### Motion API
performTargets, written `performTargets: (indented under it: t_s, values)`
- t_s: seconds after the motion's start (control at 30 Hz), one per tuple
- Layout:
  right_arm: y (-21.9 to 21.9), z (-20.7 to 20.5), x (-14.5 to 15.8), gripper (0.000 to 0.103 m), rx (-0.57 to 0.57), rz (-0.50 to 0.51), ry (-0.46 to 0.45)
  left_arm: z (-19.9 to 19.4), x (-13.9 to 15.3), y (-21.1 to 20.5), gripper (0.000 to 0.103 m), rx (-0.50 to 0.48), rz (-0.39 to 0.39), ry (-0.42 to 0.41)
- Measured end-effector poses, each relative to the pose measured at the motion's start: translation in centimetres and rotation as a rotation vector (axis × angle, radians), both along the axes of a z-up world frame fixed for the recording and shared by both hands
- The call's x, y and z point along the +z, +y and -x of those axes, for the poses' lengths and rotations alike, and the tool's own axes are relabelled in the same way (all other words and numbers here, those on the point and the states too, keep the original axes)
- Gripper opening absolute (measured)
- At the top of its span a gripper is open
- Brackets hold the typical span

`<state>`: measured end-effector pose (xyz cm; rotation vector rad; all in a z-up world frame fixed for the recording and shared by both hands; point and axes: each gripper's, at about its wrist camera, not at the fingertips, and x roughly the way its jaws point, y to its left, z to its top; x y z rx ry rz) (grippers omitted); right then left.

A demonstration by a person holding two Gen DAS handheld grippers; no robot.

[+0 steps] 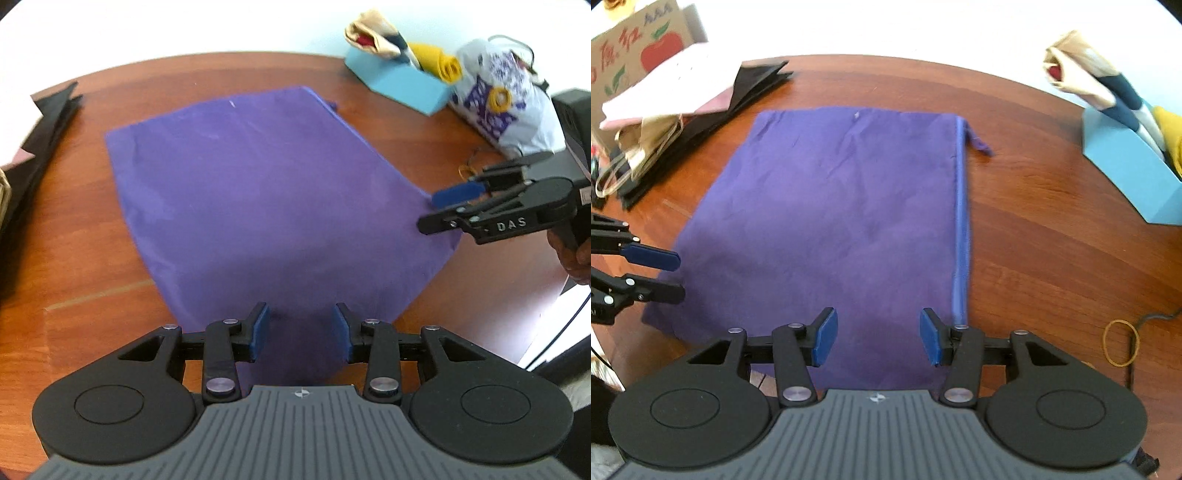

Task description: Fold shopping bag

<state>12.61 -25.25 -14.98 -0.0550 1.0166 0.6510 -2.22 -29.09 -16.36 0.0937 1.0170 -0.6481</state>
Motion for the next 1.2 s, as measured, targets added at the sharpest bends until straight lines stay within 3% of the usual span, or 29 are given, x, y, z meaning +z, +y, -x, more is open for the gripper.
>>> performTargets:
  t_s: [0.23,0.33,0.47,0.57,0.73,1.07,1.2]
  values:
    - [-0.6,0.9,-2.1,0.055,-0.001,0.038,0.022,1.1,-2.1,0.6,0.039,-0.011,-0.031,0.03]
    - [-1.0,1.5,-3.0,0.055,0.005,0.039,0.019,1.1,-2.2,0.9,0.029,0.005,-0.036,0.03]
    - [-0.9,2.2,-3.4,0.057,0.035,0.052,-0.015,0.8,-2.3,1.1,0.029,0.021,-0.023,0.051]
    - [-1.3,2.0,-3.2,0.056,0.021,0.037,0.007,0.9,-1.9,1.2,0.029,0.027,-0.028,0.05]
    - [-1.8,2.3,-1.8,0.056,-0.016,-0.016,0.036,-0.6,-0.1,2.3,0.029,0.081,0.037,-0.009]
    - [-2.0,2.5,-1.7,0.056,-0.027,0.012,0.035,-3.5,-0.5,2.3,0.029,0.079,-0.045,0.009]
    - [-2.3,2.3,-0.9,0.056,-0.051,-0.015,0.048,-4.0,0.5,2.4,0.037,0.067,-0.047,-0.014]
